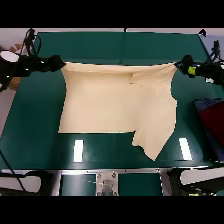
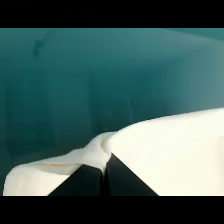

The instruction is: Fold the shirts.

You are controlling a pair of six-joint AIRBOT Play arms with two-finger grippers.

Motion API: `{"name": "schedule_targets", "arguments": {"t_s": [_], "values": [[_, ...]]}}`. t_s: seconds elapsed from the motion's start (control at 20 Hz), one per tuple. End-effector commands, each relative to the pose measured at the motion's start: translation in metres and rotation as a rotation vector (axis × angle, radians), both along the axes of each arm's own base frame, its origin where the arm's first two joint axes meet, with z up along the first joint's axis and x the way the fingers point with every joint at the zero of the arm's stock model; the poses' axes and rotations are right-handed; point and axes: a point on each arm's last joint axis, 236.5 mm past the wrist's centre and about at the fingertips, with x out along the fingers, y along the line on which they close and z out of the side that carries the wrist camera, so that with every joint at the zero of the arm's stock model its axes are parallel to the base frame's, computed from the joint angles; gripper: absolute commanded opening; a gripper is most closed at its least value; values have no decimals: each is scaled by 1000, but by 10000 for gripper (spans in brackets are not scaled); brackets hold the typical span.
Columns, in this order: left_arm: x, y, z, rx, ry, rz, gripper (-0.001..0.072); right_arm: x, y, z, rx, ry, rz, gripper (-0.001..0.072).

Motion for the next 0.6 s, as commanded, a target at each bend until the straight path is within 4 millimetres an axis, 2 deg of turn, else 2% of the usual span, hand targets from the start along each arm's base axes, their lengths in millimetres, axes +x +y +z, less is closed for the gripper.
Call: {"name": "schedule_targets", "arguments": {"t_s": [0.0,0.1,0.2,0.35,0.55], "values": [[25,18,-20,31,-37,93,18,41,-3,-13,8,-19,39,14],[25,20,-21,57,-48,80,18,44,-10,-1,-20,-43,42,13],[15,15,-32,94,-10,24,18,28,-12,-11,-57,9,100,13],[-17,11,-59,170,117,-94,19,-15,-3,-46,-65,175,226,13],[-67,5,-94,201,332,-221,19,-73,-6,-99,-128,392,261,12]]}}
